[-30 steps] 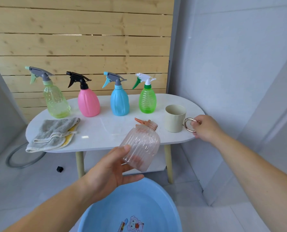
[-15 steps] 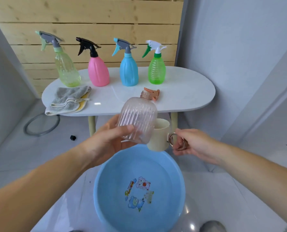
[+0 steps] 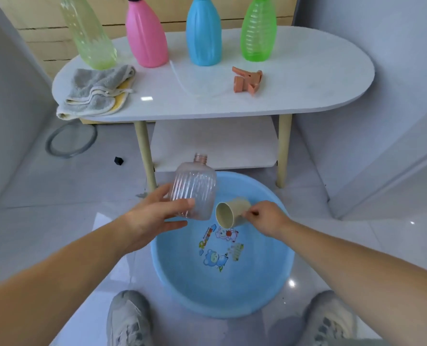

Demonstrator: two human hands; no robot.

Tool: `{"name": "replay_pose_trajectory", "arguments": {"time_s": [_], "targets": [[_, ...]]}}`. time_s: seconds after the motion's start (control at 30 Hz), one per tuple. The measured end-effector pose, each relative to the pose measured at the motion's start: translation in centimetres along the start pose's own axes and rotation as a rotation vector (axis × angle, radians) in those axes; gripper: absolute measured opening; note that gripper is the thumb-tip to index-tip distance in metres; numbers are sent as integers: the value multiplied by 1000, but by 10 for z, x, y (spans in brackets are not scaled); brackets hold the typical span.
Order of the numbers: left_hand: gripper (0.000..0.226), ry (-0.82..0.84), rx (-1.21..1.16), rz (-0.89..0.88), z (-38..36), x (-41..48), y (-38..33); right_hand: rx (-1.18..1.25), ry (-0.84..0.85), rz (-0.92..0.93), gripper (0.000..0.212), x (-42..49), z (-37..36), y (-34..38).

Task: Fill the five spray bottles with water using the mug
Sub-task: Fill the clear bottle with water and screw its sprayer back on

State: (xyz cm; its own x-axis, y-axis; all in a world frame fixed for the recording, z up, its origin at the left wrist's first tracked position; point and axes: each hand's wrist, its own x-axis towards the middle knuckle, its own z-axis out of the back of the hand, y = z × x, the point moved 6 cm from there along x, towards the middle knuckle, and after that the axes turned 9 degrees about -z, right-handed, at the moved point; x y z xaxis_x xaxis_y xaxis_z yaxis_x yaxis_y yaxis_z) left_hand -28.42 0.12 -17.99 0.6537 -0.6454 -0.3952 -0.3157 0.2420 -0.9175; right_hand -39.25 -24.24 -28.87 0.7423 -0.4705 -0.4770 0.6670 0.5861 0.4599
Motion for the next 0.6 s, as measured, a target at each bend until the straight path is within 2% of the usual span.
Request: {"name": "replay_pose_trajectory", "arguments": {"time_s": [0.1,0.23,0.43,0.47,0.6], "targets": [[95,6,6,61,9,-1,20,-148,29,126,38,11,-18,-1],[88,32,9,114,8,4,38,-219,51,225,38,19,-31,1],[123,18,31,160,5,13,51,-308,79,249,36,29,-43,-5],[121,13,28,167,5,14,52,-332,79,261,37,30,-44,-6],[87,12,12,162,6,18,50,-380,94,268,39,31,-49,-5]]}}
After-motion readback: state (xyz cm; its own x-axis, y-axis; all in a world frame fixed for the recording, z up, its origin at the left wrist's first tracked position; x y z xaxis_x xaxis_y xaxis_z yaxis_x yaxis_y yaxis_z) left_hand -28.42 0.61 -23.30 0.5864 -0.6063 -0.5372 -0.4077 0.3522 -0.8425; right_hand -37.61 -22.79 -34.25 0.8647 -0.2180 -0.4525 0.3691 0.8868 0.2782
